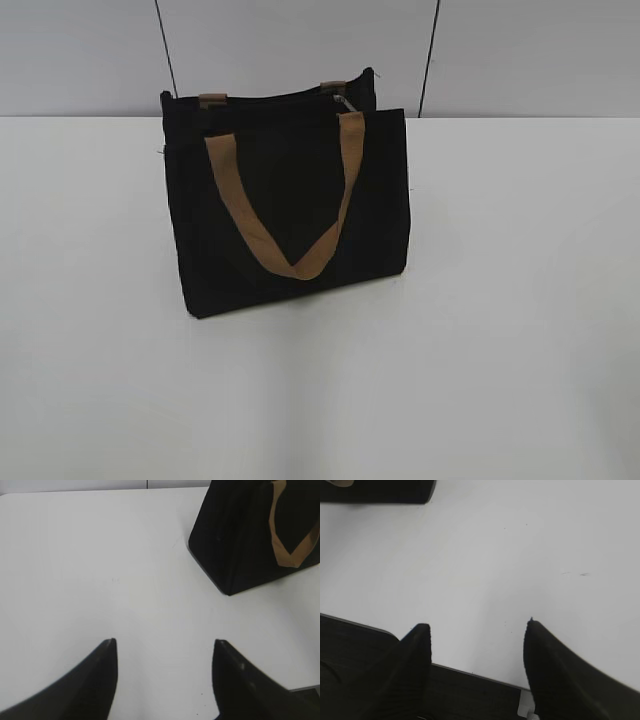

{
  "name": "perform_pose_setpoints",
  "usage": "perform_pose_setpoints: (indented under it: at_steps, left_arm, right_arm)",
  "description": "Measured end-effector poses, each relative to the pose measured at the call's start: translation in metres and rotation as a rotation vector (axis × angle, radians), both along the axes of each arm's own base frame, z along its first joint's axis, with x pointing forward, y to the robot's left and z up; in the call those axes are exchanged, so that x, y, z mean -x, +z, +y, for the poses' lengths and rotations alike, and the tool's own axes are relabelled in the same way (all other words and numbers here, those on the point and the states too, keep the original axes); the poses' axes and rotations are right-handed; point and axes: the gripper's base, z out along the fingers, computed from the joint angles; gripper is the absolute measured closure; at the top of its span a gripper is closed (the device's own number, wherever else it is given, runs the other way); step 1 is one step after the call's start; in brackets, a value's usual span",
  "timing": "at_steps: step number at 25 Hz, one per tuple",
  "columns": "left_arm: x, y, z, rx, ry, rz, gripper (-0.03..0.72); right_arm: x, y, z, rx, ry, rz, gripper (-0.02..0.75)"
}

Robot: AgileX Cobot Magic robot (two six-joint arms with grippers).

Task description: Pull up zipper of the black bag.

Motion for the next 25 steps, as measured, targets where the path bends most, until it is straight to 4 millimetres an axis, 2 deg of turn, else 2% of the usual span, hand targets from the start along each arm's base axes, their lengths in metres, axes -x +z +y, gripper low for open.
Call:
perform_pose_setpoints:
  at_steps: [16,25]
  left_arm:
    - [0.006,-0.001,-0.001,0.007,0.218,-0.029,0.239]
    - [0.006,-0.001,-0.001,0.006,0.224,-0.029,0.239]
  right_arm:
    - [0.017,0.000,-0.002,-0.023,-0.169,-0.122,0.292]
    - [0.017,0.000,-0.001,-0.027,-0.189,-0.123,0.292]
